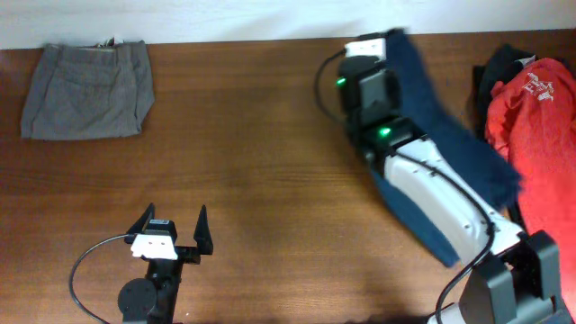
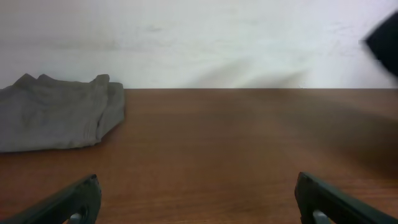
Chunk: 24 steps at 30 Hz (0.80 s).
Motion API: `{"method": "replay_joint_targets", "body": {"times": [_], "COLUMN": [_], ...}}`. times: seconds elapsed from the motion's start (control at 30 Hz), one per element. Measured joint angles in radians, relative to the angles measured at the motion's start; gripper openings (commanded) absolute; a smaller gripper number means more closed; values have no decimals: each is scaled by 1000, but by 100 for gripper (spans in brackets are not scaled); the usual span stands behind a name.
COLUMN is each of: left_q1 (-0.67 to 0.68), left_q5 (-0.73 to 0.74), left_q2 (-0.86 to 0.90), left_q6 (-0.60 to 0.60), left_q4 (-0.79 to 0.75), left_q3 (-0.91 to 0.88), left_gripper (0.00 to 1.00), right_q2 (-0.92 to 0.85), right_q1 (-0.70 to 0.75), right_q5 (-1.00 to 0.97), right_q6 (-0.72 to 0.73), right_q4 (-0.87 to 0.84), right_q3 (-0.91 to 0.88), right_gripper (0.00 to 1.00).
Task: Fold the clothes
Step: 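Pull the navy trousers left and lay them flat mid-table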
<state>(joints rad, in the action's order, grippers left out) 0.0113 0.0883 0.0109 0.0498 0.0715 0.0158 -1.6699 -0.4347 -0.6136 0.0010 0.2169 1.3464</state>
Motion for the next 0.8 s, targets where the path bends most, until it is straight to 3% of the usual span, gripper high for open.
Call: {"method": "replay_joint_targets", "body": {"times": [0.2, 0.4, 0.73, 0.8], "left_q1": [0, 0, 0, 0], "left_q5": [0, 0, 0, 0], "left_q2": [0, 0, 0, 0], "left_q6": [0, 0, 0, 0], "left_q4": [0, 0, 0, 0], "left_q3": [0, 0, 0, 0], "left_gripper": [99, 99, 99, 99], "right_q2": [-38, -199, -327, -327], "right_q1": [-123, -208, -399, -428], "right_q5": [177, 393, 552, 573], "right_q6": [220, 409, 528, 537], "right_q4": [-8, -35, -122, -157], "right_q3": [3, 8, 8, 8], "right_gripper": [5, 5, 5, 13]}}
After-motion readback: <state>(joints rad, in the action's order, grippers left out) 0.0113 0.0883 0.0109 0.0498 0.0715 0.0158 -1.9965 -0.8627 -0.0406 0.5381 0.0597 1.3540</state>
